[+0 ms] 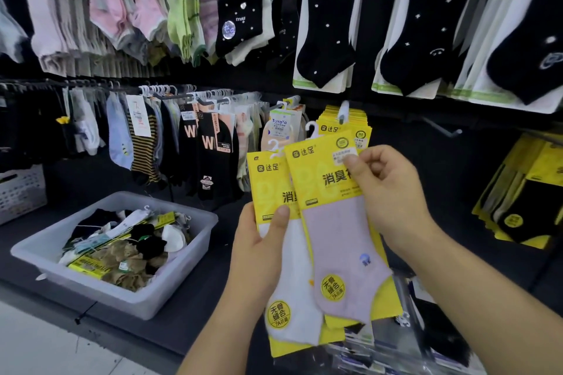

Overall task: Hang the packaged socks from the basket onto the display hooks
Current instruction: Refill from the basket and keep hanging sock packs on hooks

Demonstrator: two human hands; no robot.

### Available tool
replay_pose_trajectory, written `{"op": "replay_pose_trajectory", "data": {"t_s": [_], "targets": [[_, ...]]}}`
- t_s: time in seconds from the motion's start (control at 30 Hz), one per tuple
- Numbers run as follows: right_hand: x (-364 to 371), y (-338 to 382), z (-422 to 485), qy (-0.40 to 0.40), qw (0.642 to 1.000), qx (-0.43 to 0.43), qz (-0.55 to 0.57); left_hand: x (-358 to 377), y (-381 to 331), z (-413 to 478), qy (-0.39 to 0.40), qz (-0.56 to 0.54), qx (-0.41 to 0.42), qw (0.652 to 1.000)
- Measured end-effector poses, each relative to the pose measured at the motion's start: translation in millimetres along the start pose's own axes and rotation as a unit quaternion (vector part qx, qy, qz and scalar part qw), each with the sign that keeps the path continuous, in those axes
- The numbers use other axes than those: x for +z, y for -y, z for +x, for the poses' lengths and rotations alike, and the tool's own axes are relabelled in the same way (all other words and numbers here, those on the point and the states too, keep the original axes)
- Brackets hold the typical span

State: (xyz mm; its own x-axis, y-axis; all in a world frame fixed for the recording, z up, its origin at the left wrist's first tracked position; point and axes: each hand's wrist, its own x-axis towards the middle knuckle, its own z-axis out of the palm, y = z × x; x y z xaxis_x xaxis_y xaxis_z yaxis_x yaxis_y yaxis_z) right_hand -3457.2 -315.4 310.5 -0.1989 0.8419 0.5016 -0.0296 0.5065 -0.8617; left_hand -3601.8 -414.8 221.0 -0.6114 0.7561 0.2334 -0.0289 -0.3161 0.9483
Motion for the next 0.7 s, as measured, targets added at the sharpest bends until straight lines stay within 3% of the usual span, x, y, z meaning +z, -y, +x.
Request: {"op": "replay_pose_trajectory", "data": {"t_s": [0.3, 0.7], "targets": [[-29, -3, 15, -0.105, 0.994, -0.035, 0.014, -5, 1, 0, -0.033, 0.02, 0.002, 0.999], [-15, -37, 48, -0.108, 0.991, -0.02, -0.075, 0, 4, 1, -0.021, 0.028, 0.011, 0.999]]}}
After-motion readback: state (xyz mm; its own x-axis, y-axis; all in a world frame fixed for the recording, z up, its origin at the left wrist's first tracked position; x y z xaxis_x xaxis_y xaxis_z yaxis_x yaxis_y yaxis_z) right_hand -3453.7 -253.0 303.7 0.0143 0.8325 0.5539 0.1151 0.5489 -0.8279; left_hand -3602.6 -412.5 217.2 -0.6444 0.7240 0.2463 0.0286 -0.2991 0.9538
